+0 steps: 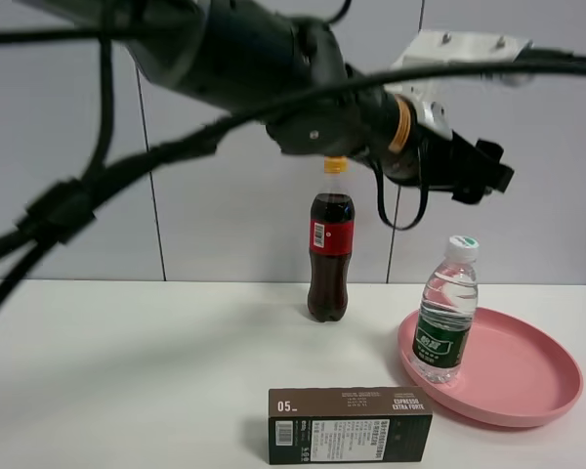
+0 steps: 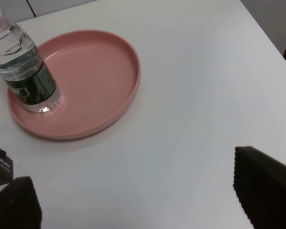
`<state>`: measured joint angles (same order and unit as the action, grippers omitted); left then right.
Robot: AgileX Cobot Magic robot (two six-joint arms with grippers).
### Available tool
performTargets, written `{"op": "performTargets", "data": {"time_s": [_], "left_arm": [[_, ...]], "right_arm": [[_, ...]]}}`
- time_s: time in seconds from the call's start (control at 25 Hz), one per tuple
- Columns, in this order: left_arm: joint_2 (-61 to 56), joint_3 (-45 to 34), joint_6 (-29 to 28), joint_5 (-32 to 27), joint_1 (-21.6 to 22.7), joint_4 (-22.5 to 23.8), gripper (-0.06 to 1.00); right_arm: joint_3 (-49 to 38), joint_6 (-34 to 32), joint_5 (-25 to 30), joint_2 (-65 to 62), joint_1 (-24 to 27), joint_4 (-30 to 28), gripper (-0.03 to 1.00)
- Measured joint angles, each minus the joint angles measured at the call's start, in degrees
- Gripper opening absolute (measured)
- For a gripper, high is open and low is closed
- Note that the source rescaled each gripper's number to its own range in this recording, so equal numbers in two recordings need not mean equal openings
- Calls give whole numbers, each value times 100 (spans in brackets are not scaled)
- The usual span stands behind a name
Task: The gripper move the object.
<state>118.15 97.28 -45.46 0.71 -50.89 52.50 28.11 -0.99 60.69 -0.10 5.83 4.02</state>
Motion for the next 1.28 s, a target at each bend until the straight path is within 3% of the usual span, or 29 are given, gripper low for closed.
{"op": "performTargets", "data": {"time_s": [0.12,0.24,0.28,0.4,0.48,0.6,0.76,0.96,1.12,1.28], "left_arm": [[-641,7,727,-1103,-181,-371,55],[-1292,27,2045,-2307,-245,-1466,55],[-1456,27,2770,-2800,-245,-2049,55],[-1954,27,4224,-4265,-53,-3295,55],[-2220,14,4608,-5104,233,-3646,55],[-2666,-231,4750,-6005,810,-3726,55],[-3532,-1034,4750,-6146,1646,-3870,55],[-5122,-2531,4785,-5893,2543,-4414,55],[-6516,-3589,4790,-5893,3039,-4864,55],[-7944,-4477,4790,-5906,3255,-5002,55]], "right_arm": [[0,0,0,0,0,0,100],[0,0,0,0,0,0,100],[0,0,0,0,0,0,100],[0,0,0,0,0,0,100],[0,0,0,0,0,0,100],[0,0,0,0,0,0,100],[0,0,0,0,0,0,100],[0,0,0,0,0,0,100],[0,0,0,0,0,0,100],[0,0,0,0,0,0,100]]}}
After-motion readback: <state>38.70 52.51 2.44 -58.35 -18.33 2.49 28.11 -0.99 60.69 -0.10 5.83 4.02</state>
